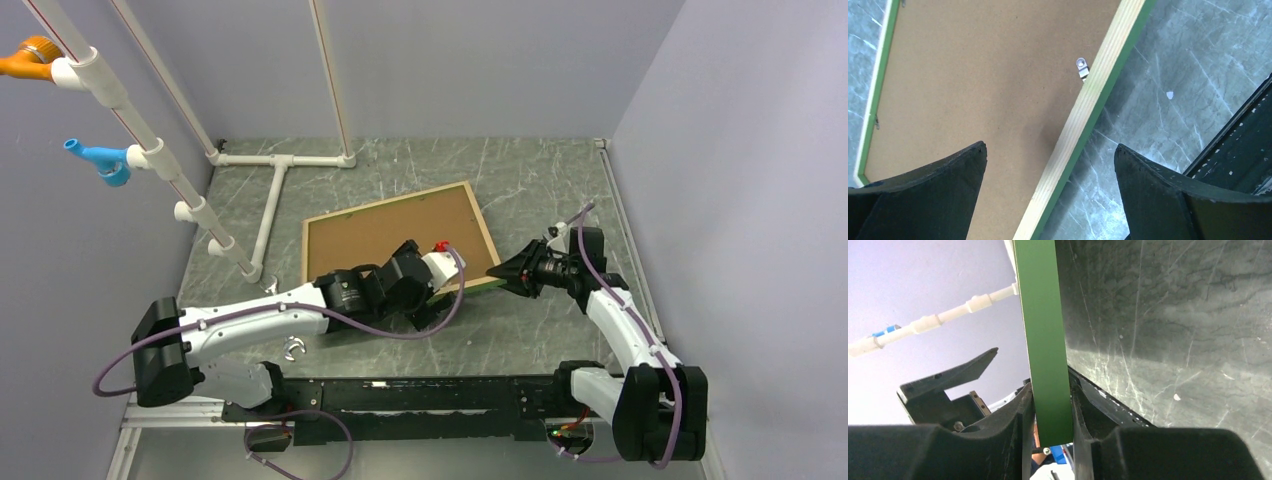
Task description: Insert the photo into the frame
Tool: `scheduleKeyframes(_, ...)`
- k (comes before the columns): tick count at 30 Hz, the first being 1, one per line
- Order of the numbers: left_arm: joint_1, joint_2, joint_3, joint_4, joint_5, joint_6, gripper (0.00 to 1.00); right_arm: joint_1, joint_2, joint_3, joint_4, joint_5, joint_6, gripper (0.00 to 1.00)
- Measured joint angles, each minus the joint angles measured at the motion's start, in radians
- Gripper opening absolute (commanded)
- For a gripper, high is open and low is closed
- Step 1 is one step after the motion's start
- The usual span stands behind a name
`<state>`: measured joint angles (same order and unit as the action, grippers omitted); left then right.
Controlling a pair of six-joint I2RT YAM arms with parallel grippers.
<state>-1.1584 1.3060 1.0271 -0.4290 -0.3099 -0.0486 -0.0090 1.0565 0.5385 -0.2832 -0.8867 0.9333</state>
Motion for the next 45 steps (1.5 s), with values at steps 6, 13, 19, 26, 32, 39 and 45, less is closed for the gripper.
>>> scheduleKeyframes(6,-0.079,0.002,0.0,0.001,-0.114,0.039,0.93,-0.002,-0.039,0.001,-0.013,0.02,0.087,0.0)
scheduleKeyframes(13,-0.161,0.081,0.006,-0.005,-0.272,0.09,0.82,-0.003,-0.07,0.007,-0.004,0.026,0.182,0.0)
scheduleKeyframes(19,-0.208,0.201,0.074,-0.022,-0.414,0.142,0.74,-0.005,-0.084,0.007,0.026,0.026,0.246,0.0)
scheduleKeyframes(26,-0.241,0.29,0.131,-0.055,-0.55,0.177,0.66,-0.008,-0.082,0.007,0.039,0.026,0.257,0.0)
scheduleKeyframes(32,-0.251,0.298,0.141,-0.08,-0.59,0.198,0.42,-0.009,-0.079,0.006,0.054,0.026,0.257,0.0)
scheduleKeyframes(39,-0.261,0.332,0.17,-0.111,-0.642,0.228,0.17,-0.009,-0.078,0.005,0.07,0.026,0.256,0.0)
scheduleKeyframes(45,-0.269,0.348,0.174,-0.121,-0.661,0.242,0.0,-0.009,-0.077,-0.006,0.085,0.023,0.264,0.0)
